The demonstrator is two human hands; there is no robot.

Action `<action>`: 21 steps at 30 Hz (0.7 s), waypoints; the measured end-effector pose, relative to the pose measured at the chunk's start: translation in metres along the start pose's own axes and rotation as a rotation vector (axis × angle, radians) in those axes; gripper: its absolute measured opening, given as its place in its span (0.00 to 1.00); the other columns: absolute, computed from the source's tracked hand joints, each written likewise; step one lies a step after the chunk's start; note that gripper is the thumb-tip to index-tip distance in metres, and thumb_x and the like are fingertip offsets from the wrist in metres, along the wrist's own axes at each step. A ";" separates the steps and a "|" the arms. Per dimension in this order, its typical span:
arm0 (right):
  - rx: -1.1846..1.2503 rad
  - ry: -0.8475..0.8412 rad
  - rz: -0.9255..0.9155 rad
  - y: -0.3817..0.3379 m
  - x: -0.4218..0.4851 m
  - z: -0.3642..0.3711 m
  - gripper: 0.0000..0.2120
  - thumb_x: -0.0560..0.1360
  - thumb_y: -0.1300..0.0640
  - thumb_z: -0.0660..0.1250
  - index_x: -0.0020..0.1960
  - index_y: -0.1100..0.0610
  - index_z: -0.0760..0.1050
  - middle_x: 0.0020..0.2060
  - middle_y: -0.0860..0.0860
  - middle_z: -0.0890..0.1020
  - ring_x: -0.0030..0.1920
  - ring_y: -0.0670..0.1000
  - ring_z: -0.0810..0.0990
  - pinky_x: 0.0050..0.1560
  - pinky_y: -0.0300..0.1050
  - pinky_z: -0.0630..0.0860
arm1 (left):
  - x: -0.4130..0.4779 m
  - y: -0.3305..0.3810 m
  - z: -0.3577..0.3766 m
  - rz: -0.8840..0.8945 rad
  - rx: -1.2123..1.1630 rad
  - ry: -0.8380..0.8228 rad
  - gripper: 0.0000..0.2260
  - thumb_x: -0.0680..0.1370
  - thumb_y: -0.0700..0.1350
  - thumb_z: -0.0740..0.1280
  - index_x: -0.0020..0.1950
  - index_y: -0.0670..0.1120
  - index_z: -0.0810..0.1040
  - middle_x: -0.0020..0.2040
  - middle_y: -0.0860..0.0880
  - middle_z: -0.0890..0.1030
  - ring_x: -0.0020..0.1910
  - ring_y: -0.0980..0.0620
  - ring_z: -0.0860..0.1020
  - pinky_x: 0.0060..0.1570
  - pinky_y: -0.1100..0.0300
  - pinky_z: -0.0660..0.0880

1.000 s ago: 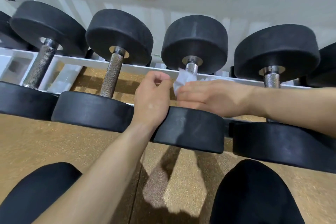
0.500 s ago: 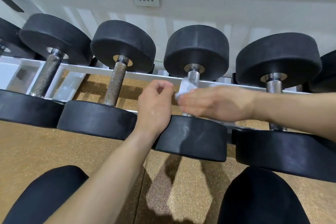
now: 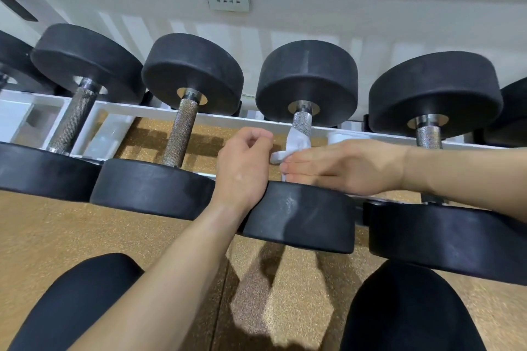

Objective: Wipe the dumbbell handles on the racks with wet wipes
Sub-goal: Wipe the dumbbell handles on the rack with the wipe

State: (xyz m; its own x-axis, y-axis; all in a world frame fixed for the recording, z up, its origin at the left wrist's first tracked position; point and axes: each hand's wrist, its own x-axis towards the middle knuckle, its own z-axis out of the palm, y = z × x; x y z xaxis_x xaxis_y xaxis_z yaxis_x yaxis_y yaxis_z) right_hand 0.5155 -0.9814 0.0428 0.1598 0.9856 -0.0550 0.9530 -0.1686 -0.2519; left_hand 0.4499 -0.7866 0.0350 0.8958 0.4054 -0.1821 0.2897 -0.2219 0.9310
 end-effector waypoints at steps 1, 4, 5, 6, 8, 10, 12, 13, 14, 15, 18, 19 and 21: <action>-0.006 0.034 -0.037 0.012 0.000 0.000 0.18 0.86 0.55 0.58 0.75 0.56 0.72 0.75 0.47 0.72 0.75 0.41 0.68 0.75 0.37 0.62 | 0.000 0.000 0.000 0.001 -0.005 -0.002 0.07 0.77 0.45 0.65 0.48 0.51 0.83 0.46 0.56 0.84 0.51 0.55 0.81 0.59 0.49 0.77; -0.234 0.115 0.128 0.051 0.004 -0.007 0.22 0.84 0.59 0.51 0.74 0.62 0.71 0.71 0.58 0.75 0.71 0.61 0.74 0.71 0.55 0.72 | 0.000 -0.001 0.000 0.008 -0.017 -0.002 0.09 0.73 0.49 0.63 0.47 0.52 0.83 0.44 0.56 0.85 0.50 0.54 0.82 0.59 0.47 0.77; -0.285 0.122 0.200 0.058 0.005 -0.006 0.23 0.82 0.59 0.50 0.74 0.63 0.71 0.71 0.60 0.75 0.70 0.63 0.74 0.73 0.56 0.69 | 0.000 -0.001 0.000 0.007 -0.019 0.001 0.10 0.73 0.49 0.63 0.47 0.52 0.83 0.44 0.56 0.85 0.50 0.54 0.82 0.59 0.48 0.77; -0.357 0.126 0.189 0.059 0.006 0.000 0.24 0.82 0.60 0.50 0.73 0.63 0.72 0.71 0.60 0.75 0.70 0.64 0.73 0.76 0.57 0.61 | 0.000 -0.002 -0.001 0.006 -0.018 0.007 0.09 0.74 0.49 0.64 0.47 0.52 0.83 0.44 0.56 0.85 0.50 0.54 0.82 0.59 0.48 0.77; -0.377 0.155 0.033 0.039 0.001 0.012 0.19 0.82 0.60 0.58 0.72 0.59 0.75 0.68 0.57 0.78 0.68 0.62 0.76 0.77 0.63 0.58 | 0.000 -0.002 -0.001 0.016 -0.009 0.014 0.08 0.77 0.46 0.64 0.48 0.52 0.83 0.45 0.56 0.84 0.50 0.54 0.81 0.59 0.49 0.77; -0.075 0.243 -0.021 0.025 -0.001 0.025 0.19 0.82 0.55 0.62 0.72 0.55 0.74 0.69 0.49 0.78 0.71 0.50 0.75 0.74 0.50 0.68 | 0.000 -0.002 0.000 0.021 -0.008 0.010 0.08 0.78 0.45 0.65 0.48 0.52 0.83 0.46 0.57 0.84 0.51 0.55 0.81 0.60 0.49 0.77; -0.330 0.202 -0.174 0.029 -0.004 0.013 0.19 0.86 0.51 0.56 0.75 0.50 0.71 0.74 0.46 0.73 0.73 0.48 0.72 0.72 0.48 0.71 | 0.000 -0.001 0.000 0.012 -0.021 -0.011 0.08 0.76 0.47 0.65 0.47 0.52 0.83 0.45 0.57 0.84 0.51 0.55 0.81 0.59 0.50 0.77; -0.313 0.172 -0.122 0.041 -0.002 0.010 0.19 0.86 0.55 0.56 0.76 0.54 0.70 0.74 0.50 0.72 0.73 0.52 0.72 0.71 0.51 0.73 | 0.000 -0.001 0.000 0.004 -0.031 -0.023 0.08 0.74 0.49 0.64 0.46 0.52 0.83 0.44 0.57 0.84 0.50 0.54 0.82 0.58 0.50 0.77; -0.330 0.204 -0.054 0.053 0.000 0.004 0.20 0.84 0.62 0.59 0.75 0.59 0.70 0.75 0.55 0.72 0.73 0.56 0.73 0.69 0.53 0.74 | 0.000 -0.001 0.000 -0.009 -0.042 -0.031 0.09 0.72 0.50 0.64 0.45 0.53 0.83 0.43 0.57 0.85 0.48 0.53 0.82 0.56 0.50 0.78; -0.327 0.262 0.021 0.061 0.001 0.003 0.23 0.81 0.69 0.62 0.75 0.63 0.69 0.74 0.58 0.71 0.73 0.59 0.72 0.68 0.55 0.76 | 0.001 -0.001 0.000 -0.024 -0.056 -0.040 0.09 0.71 0.51 0.64 0.45 0.53 0.83 0.42 0.57 0.84 0.47 0.53 0.82 0.55 0.51 0.78; -0.221 0.250 0.064 0.045 0.002 0.010 0.20 0.85 0.65 0.52 0.76 0.61 0.64 0.75 0.57 0.70 0.75 0.57 0.69 0.73 0.47 0.69 | 0.002 -0.002 0.000 -0.061 -0.119 -0.101 0.05 0.75 0.46 0.69 0.49 0.54 0.81 0.42 0.56 0.83 0.43 0.55 0.81 0.49 0.55 0.77; -0.168 0.199 0.041 0.031 -0.002 0.014 0.19 0.87 0.58 0.48 0.76 0.59 0.65 0.75 0.55 0.70 0.75 0.53 0.68 0.76 0.43 0.62 | 0.004 -0.002 0.000 -0.079 -0.130 -0.155 0.07 0.75 0.45 0.70 0.52 0.54 0.81 0.43 0.56 0.82 0.42 0.55 0.81 0.48 0.57 0.76; -0.043 0.091 0.014 0.014 -0.003 0.012 0.24 0.87 0.46 0.47 0.76 0.54 0.70 0.76 0.46 0.68 0.76 0.43 0.65 0.77 0.38 0.58 | 0.009 0.002 -0.002 -0.139 -0.117 -0.278 0.11 0.76 0.45 0.70 0.57 0.55 0.80 0.46 0.53 0.82 0.42 0.55 0.81 0.48 0.58 0.78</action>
State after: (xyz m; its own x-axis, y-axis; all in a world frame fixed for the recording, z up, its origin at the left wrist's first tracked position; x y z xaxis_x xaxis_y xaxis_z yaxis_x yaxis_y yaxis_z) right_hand 0.5249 -0.9870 0.0276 0.1943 0.9805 0.0305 0.9604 -0.1838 -0.2096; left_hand 0.4580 -0.7817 0.0363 0.9126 0.1639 -0.3746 0.3897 -0.0716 0.9181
